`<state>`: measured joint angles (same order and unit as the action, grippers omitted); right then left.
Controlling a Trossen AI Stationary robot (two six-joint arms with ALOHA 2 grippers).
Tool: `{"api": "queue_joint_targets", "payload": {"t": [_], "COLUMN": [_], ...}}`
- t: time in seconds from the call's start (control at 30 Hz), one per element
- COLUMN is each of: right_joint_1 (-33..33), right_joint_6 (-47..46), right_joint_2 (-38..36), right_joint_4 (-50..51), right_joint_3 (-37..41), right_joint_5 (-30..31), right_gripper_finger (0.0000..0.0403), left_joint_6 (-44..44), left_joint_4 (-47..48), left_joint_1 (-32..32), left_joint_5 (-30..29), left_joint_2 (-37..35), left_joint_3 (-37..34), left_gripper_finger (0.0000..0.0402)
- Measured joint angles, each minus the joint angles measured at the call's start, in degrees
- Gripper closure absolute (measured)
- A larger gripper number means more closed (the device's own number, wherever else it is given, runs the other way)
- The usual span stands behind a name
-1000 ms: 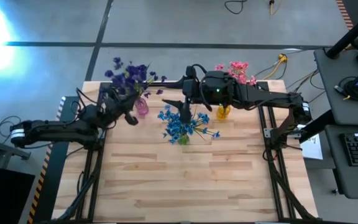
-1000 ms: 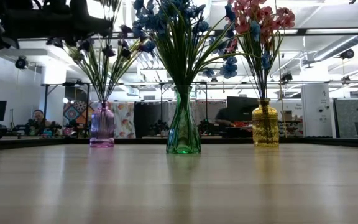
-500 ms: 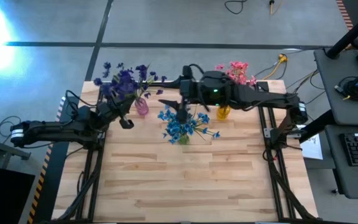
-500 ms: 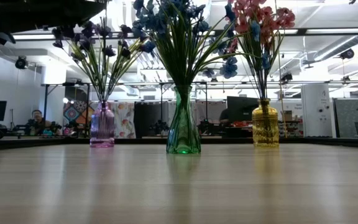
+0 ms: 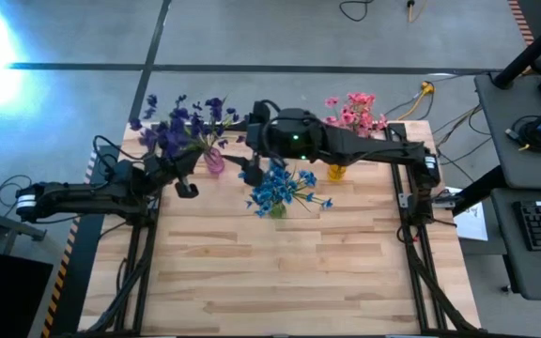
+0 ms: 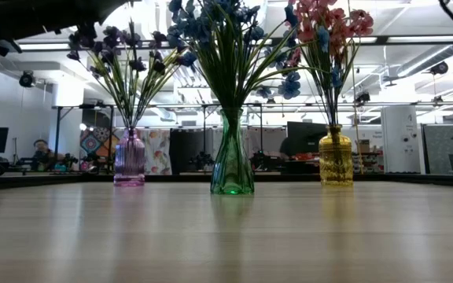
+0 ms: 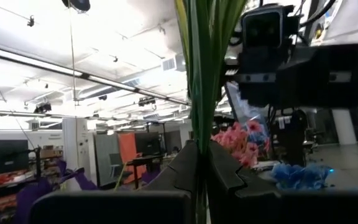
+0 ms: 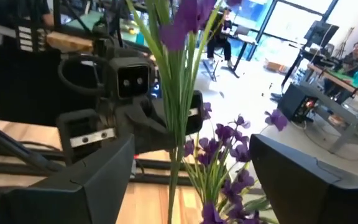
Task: Sort flowers into vase by color
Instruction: Put the violet flowers into the violet vase
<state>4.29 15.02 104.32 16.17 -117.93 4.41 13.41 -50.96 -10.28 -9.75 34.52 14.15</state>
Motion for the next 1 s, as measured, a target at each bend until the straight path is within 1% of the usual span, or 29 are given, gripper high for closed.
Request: {"api": "queue_joint_targets", "payload": {"t": [0.17,0.33,0.43,0.53,0.73,0.9,1.0], "right_joint_1": [0.86,1.11,1.16,1.18,1.73,2.75,2.85], "right_joint_6": [-0.05,-0.04,-0.20,-0.25,-0.06,-1.05,-1.32], "right_joint_2": [3.35,7.32,9.48,11.24,12.08,12.57,13.09], "right_joint_4": [-0.61,-0.05,0.35,1.40,1.18,-1.56,-2.17], "right_joint_3": [-4.24,-9.03,-11.82,-14.36,-15.10,-15.10,-15.06], "right_joint_5": [-4.32,-5.16,-7.72,-7.94,-8.23,-12.83,-13.52], "right_gripper_finger": [0.0090,0.0090,0.0089,0.0091,0.0092,0.0097,0.0104], "left_joint_6": [-0.03,-0.02,0.10,1.09,1.69,1.99,1.09], "left_joint_4": [-0.05,0.02,-0.01,0.13,0.00,-0.04,-0.04], "left_joint_1": [0.00,-0.02,-0.02,-0.02,-0.02,-0.02,-0.02], "left_joint_5": [0.04,-0.01,-0.05,-0.16,-0.15,-0.16,-0.15], "left_joint_2": [0.37,2.34,4.03,5.13,5.39,5.89,6.66], "left_joint_3": [0.09,0.84,1.79,2.49,3.08,3.08,3.08], "left_gripper_finger": [0.0402,0.0402,0.0402,0.0402,0.0402,0.0402,0.0402]}}
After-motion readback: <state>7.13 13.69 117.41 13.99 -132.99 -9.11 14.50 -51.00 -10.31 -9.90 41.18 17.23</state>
